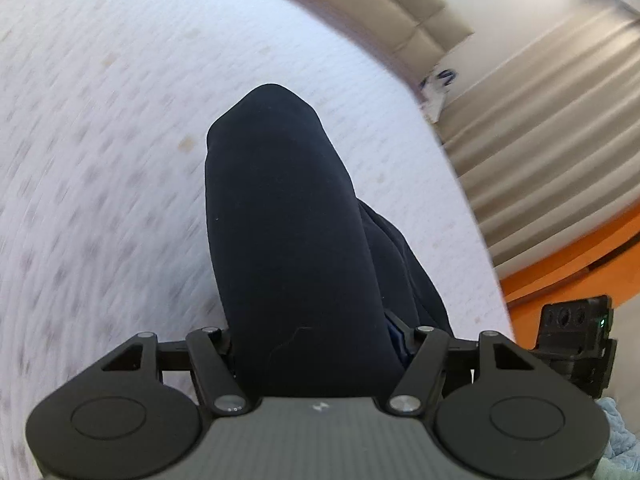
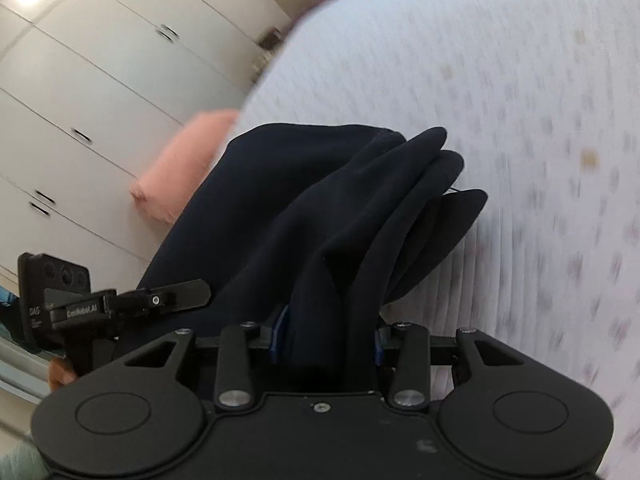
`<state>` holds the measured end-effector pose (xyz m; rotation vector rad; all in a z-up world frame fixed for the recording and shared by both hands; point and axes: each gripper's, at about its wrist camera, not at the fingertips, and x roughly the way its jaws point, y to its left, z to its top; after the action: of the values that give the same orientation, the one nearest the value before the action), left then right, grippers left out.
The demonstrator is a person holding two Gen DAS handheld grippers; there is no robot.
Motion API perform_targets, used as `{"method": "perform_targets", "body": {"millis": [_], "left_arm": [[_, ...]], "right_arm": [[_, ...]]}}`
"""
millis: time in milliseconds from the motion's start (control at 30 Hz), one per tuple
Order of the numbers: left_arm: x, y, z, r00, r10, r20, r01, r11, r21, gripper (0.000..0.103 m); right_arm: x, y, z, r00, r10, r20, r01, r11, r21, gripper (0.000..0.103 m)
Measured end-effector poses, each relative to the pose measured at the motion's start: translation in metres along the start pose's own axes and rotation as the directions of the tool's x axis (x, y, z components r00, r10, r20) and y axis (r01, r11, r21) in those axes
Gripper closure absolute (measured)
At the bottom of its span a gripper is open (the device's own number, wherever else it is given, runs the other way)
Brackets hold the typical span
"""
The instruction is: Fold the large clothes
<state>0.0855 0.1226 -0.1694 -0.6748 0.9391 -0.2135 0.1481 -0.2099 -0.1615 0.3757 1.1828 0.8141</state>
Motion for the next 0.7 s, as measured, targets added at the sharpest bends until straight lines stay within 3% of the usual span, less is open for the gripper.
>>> {"method": "perform_targets", "body": {"millis": [100, 133, 167, 267, 333, 433, 533, 600, 633, 667, 700], "left_arm": [[0.019, 0.044, -0.031, 0.999, 0.031, -0.043, -0.034, 0.997, -0.075, 0.031], [0.026, 0.058, -0.040, 0.998, 0.045, -0.051, -0.051, 0.993, -0.106, 0.027], [0.031, 0.072, -0.047, 0.997, 0.054, -0.058, -0.062, 0.988, -0.140, 0.020], [0.018, 0.094, -0.047, 1.000, 0.006, -0.009, -0.008, 0.978, -0.208, 0.023], [-0.002, 0.089, -0.038, 0.999, 0.051, 0.013, -0.048, 0.988, -0.150, 0.029], [-0.033, 0.067, -0.019, 0.992, 0.117, 0.053, -0.117, 0.993, -0.008, 0.035], [-0.048, 0.035, -0.013, 0.992, 0.087, 0.087, -0.097, 0.989, 0.108, 0.041], [-0.043, 0.021, -0.015, 0.998, 0.022, 0.056, -0.030, 0.989, 0.147, 0.053], [-0.041, 0.019, -0.019, 0.999, -0.001, 0.036, -0.004, 0.987, 0.163, 0.057], [-0.034, 0.013, -0.025, 1.000, -0.014, 0.014, 0.011, 0.983, 0.182, 0.066], [-0.025, 0.010, -0.035, 1.000, -0.016, -0.012, 0.018, 0.979, 0.202, 0.073]], "right_arm": [[0.030, -0.008, -0.029, 0.995, -0.066, -0.069, 0.067, 0.998, 0.013, 0.053], [0.035, -0.009, -0.037, 0.992, -0.102, -0.067, 0.103, 0.995, 0.004, 0.049], [0.036, -0.010, -0.042, 0.992, -0.109, -0.058, 0.110, 0.994, 0.024, 0.036], [0.020, -0.013, -0.043, 0.993, -0.114, -0.029, 0.116, 0.988, 0.104, 0.033], [-0.002, 0.001, -0.038, 0.988, -0.155, 0.000, 0.154, 0.986, 0.069, 0.033], [-0.027, 0.045, -0.028, 0.967, -0.233, 0.100, 0.241, 0.968, -0.074, 0.032], [-0.019, 0.086, -0.012, 0.937, -0.292, 0.193, 0.327, 0.926, -0.188, 0.032], [0.010, 0.100, -0.003, 0.927, -0.319, 0.198, 0.363, 0.896, -0.256, 0.053], [0.026, 0.104, -0.001, 0.925, -0.329, 0.192, 0.374, 0.881, -0.289, 0.078], [0.044, 0.104, -0.001, 0.922, -0.342, 0.182, 0.384, 0.870, -0.311, 0.093], [0.059, 0.101, -0.003, 0.917, -0.360, 0.175, 0.398, 0.858, -0.324, 0.094]]}}
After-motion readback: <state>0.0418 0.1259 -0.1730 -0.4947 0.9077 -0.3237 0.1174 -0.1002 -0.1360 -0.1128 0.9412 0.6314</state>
